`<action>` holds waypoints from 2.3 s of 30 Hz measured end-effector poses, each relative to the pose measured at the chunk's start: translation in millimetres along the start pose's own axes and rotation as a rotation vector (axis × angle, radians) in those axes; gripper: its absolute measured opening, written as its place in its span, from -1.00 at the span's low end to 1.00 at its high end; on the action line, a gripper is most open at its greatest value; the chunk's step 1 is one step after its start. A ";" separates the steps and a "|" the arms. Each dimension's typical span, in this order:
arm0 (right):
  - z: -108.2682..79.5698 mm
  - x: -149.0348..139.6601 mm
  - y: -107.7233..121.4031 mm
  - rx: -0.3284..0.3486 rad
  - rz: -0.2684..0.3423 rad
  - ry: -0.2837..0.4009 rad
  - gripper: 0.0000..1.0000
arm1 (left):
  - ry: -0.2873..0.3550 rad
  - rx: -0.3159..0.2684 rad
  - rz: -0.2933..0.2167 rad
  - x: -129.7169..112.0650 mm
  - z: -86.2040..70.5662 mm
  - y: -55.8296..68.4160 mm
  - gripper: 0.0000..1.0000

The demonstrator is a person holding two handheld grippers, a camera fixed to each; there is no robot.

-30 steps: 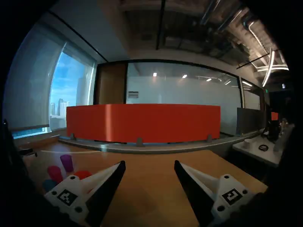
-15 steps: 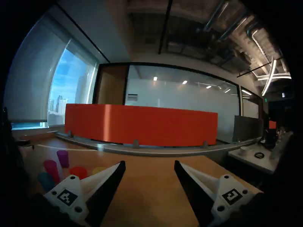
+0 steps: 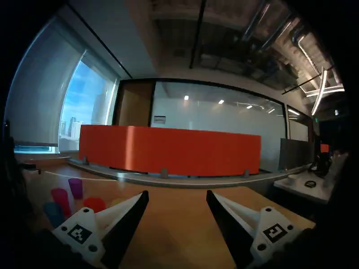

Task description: Pour water

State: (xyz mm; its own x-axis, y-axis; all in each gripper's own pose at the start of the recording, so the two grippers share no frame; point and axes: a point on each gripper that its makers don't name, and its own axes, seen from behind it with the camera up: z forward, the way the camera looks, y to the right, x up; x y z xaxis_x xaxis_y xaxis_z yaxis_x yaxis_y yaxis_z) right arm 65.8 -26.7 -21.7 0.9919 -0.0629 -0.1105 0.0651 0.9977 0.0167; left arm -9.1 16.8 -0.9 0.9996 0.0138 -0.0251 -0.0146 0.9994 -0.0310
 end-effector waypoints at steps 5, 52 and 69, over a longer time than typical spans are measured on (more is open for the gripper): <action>4.3 -6.9 3.7 -0.010 0.023 0.013 0.99 | 0.000 0.000 0.000 -0.1 0.2 -0.5 0.77; 21.3 -74.5 13.9 -0.019 0.048 -0.067 0.99 | 0.000 0.000 0.000 0.1 0.1 -0.9 0.77; 20.0 -74.4 15.7 -0.023 0.058 -0.069 0.99 | 0.000 0.000 0.000 0.3 0.3 -1.4 0.77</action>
State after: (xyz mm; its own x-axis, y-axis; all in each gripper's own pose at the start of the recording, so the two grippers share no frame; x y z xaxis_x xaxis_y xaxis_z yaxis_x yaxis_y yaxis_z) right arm -4.7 -6.9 6.7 0.9991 -0.0061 -0.0408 0.0060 1.0000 -0.0015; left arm -8.7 15.4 -0.6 0.9996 0.0141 -0.0253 -0.0148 0.9994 -0.0308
